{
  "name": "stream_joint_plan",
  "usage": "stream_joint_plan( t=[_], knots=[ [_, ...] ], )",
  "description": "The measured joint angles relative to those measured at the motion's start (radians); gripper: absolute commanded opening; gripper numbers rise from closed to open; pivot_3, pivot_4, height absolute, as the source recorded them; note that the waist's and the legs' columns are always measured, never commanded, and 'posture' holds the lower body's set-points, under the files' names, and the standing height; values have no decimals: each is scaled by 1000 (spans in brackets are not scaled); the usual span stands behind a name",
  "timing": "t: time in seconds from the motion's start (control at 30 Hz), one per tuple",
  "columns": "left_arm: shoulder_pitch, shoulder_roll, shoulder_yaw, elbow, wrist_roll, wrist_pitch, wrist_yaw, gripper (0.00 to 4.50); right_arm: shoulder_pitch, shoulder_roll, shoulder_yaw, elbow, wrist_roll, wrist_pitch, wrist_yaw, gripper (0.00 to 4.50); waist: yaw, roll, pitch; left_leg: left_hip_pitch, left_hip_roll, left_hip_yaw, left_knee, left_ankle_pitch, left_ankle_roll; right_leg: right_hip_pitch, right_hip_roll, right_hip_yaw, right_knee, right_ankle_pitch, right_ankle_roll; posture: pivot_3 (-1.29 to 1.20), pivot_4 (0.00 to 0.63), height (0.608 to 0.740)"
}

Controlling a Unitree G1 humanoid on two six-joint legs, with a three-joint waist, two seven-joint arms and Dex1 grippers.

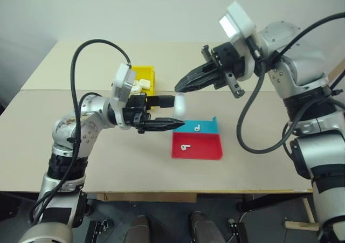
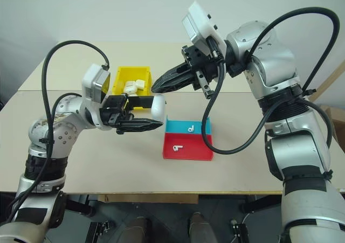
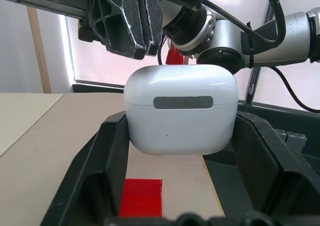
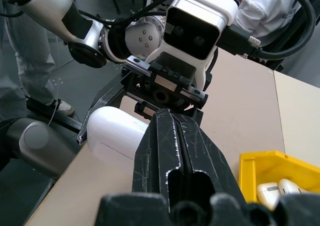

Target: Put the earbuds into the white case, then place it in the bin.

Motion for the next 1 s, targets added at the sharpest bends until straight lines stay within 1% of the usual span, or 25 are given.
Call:
stream_joint_plan(
  t=[0.2, 0.33, 0.4, 0.53, 0.6, 0.73, 0.8, 0.9, 1.0],
  knots=[
    [0, -1, 0, 0, 0, -17, 1, 2769, -1, -4, -17, 12, -7, -18, 1, 28, 1, 0, 0, 0, 0, 0, 0, 0, 0, 0, 0, 0, 0, 0, 0, 0, 150, 740],
    [2, -1, 6, -2, -3, -18, 10, 2769, 6, -12, -133, 1, -4, -13, -12, 28, 2, 0, 0, 0, 0, 0, 0, 0, 0, 0, 0, 0, 0, 0, 0, 0, 150, 740],
    [7, -1, 12, -9, -8, -16, 13, 2769, 41, -24, -176, -29, -3, 1, -28, 28, 3, 0, 0, 0, 0, 0, 0, 0, 0, 1, 0, 0, 0, 0, 0, 0, 150, 740],
    [17, 9, 21, -46, -41, 3, 16, 2769, 205, -60, -244, -104, -5, 60, -112, 28, 6, 0, 0, 0, 0, 0, 1, 0, 0, 1, 0, 0, 0, 0, 0, 0, 150, 740],
    [19, 14, 24, -47, -41, 7, 24, 2769, 293, -72, -265, -168, -10, 96, -181, 28, 4, 0, 0, 0, 0, 0, 0, 0, 0, 0, 0, 0, 0, 0, 0, 0, 150, 740],
    [24, 40, 40, -44, -37, 7, 55, 2769, 472, -110, -363, -366, -8, 207, -381, 28, 2, 0, 0, -1, 0, 0, 0, 0, 0, 0, 0, 1, 0, 0, 0, 0, 150, 740],
    [29, 52, 54, -44, -37, 7, 62, 2769, 553, -133, -414, -462, 5, 262, -454, 28, 4, 0, 0, 0, 0, 0, 0, 0, 0, 0, 0, 1, 0, 0, 0, 0, 150, 740],
    [55, 78, 69, -43, -31, 6, 77, 2769, 734, -167, -527, -644, 80, 357, -537, 28, 8, 0, 0, 0, 0, 0, 0, 0, 0, 1, 0, 0, -1, 0, 0, 0, 150, 740],
    [59, 82, 80, -35, 6, -10, 115, 2769, 851, -174, -616, -780, 159, 426, -613, 28, 8, 0, 0, 1, -1, 0, 1, 0, 0, 2, 0, 1, -1, 0, 1, 0, 150, 740]
  ],
)
